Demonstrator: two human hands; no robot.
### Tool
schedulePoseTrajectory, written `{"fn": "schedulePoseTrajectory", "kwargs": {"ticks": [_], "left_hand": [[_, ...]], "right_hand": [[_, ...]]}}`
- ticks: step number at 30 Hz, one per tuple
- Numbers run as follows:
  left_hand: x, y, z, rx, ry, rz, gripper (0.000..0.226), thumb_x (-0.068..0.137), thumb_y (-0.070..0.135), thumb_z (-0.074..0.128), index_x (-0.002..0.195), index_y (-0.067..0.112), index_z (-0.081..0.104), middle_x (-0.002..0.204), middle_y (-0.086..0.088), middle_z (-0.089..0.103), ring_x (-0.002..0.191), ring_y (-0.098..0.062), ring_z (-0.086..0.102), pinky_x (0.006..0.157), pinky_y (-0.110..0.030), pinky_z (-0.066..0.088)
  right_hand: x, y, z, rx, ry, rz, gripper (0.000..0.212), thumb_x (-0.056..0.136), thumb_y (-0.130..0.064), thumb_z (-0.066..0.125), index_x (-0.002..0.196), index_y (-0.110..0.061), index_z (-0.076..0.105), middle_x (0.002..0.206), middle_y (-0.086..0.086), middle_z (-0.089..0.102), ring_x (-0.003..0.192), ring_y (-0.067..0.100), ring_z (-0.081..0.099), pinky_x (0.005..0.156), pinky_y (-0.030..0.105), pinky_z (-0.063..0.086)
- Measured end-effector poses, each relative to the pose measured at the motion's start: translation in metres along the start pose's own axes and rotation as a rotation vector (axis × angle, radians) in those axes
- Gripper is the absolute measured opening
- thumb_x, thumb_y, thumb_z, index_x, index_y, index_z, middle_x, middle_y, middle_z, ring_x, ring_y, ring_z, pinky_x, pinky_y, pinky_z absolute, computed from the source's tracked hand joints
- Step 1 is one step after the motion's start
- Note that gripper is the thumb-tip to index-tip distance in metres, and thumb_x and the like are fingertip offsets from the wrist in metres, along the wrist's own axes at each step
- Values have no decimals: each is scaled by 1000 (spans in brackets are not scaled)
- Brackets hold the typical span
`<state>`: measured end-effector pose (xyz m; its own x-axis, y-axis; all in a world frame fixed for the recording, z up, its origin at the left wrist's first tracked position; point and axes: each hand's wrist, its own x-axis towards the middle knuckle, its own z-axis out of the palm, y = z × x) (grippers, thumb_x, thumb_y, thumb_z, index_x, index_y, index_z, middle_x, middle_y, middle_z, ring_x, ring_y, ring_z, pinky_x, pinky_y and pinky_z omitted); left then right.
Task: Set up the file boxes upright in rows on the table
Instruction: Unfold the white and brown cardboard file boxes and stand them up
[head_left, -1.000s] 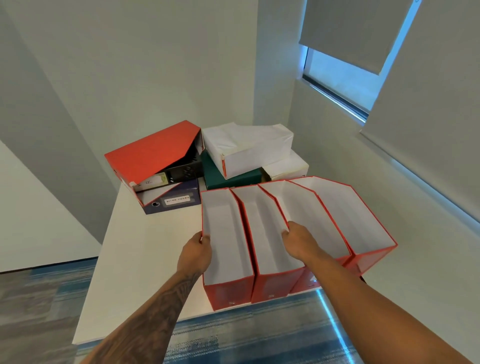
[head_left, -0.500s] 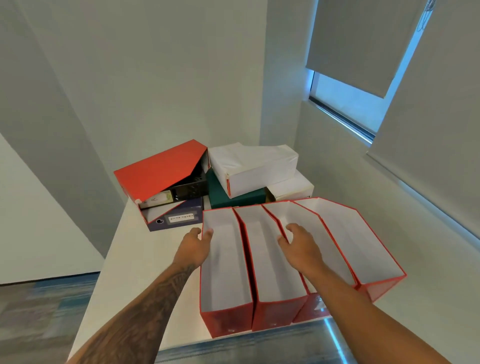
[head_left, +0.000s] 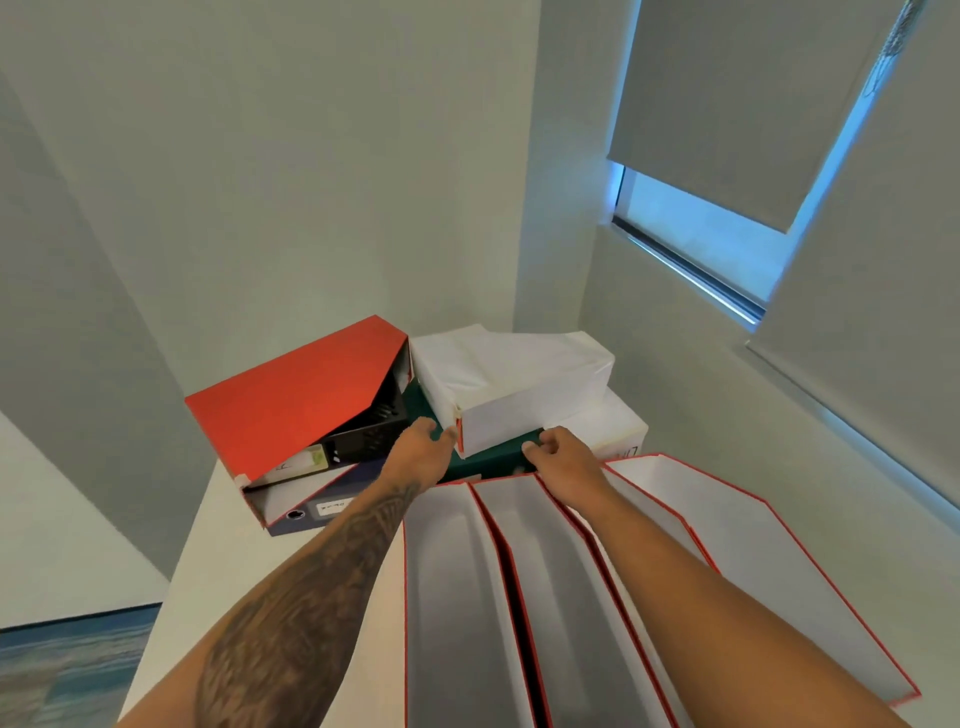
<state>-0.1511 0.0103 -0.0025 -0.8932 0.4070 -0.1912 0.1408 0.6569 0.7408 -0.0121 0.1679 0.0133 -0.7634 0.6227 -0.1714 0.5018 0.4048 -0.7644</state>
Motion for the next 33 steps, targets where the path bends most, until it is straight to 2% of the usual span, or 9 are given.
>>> {"fn": "schedulePoseTrajectory", "kwargs": {"ticks": [3, 5, 9, 15, 21, 24, 26, 29, 33], "left_hand": [[42, 6, 2, -48, -61, -22, 74, 93, 63, 44, 143, 9, 46, 140, -7, 56, 123, -29, 57, 101, -37, 45], [70, 5, 7, -76, -86, -44, 94, 77, 78, 39, 142, 12, 47, 142, -6, 56, 121, -29, 59, 103, -44, 49], [92, 22, 12, -155, -88, -118, 70, 98, 52, 45, 149, 5, 36, 142, -10, 52, 123, -32, 55, 104, -45, 48], [118, 15, 33, -266, -74, -198, 53, 97, 43, 50, 137, 8, 44, 128, -9, 60, 109, -29, 61, 97, -47, 53], [116, 3, 49, -356, -51, -177, 57, 98, 49, 49, 140, 12, 41, 125, -6, 60, 101, -25, 61, 77, -36, 52], [106, -2, 58, -427, -64, -150, 51, 97, 44, 55, 137, 14, 42, 126, -6, 59, 103, -24, 62, 84, -41, 56], [97, -6, 64, -508, -73, -140, 56, 90, 44, 64, 135, 18, 44, 128, -3, 60, 108, -23, 64, 93, -45, 57], [83, -11, 71, -677, -135, -140, 50, 77, 32, 76, 118, 35, 48, 121, 1, 65, 105, -23, 69, 87, -49, 60], [69, -6, 80, -745, -166, -85, 60, 79, 22, 78, 127, 34, 43, 122, 4, 65, 108, -24, 68, 85, -49, 61]], "right_hand": [[31, -12, 15, 43, -13, 38, 40, 102, -34, 56, 135, -12, 52, 134, 9, 60, 119, 26, 58, 94, 33, 47], [48, -18, 24, 77, -13, 84, 50, 102, -38, 55, 144, -12, 47, 143, 8, 54, 128, 28, 55, 102, 34, 45], [81, -26, 46, 203, -6, 186, 62, 99, -44, 55, 151, -18, 36, 149, 9, 48, 128, 29, 52, 108, 45, 47], [114, -34, 80, 553, 43, 355, 69, 99, -48, 55, 155, -19, 25, 148, 10, 44, 117, 25, 49, 103, 46, 51], [134, -25, 98, 753, 77, 506, 65, 93, -60, 60, 140, -20, 40, 126, 10, 58, 108, 28, 58, 93, 48, 58], [136, -13, 98, 900, 69, 560, 72, 84, -68, 64, 137, -23, 45, 120, 11, 61, 105, 30, 62, 89, 52, 59], [136, -2, 101, 1056, 69, 568, 84, 70, -76, 72, 133, -26, 48, 121, 11, 63, 107, 34, 64, 88, 56, 58], [139, 22, 113, 1194, 49, 556, 104, 46, -83, 81, 132, -30, 54, 123, 9, 69, 109, 38, 69, 87, 59, 58], [122, 17, 113, 1284, 49, 405, 91, 61, -69, 86, 138, -33, 52, 126, 8, 70, 110, 37, 71, 87, 61, 58]]}}
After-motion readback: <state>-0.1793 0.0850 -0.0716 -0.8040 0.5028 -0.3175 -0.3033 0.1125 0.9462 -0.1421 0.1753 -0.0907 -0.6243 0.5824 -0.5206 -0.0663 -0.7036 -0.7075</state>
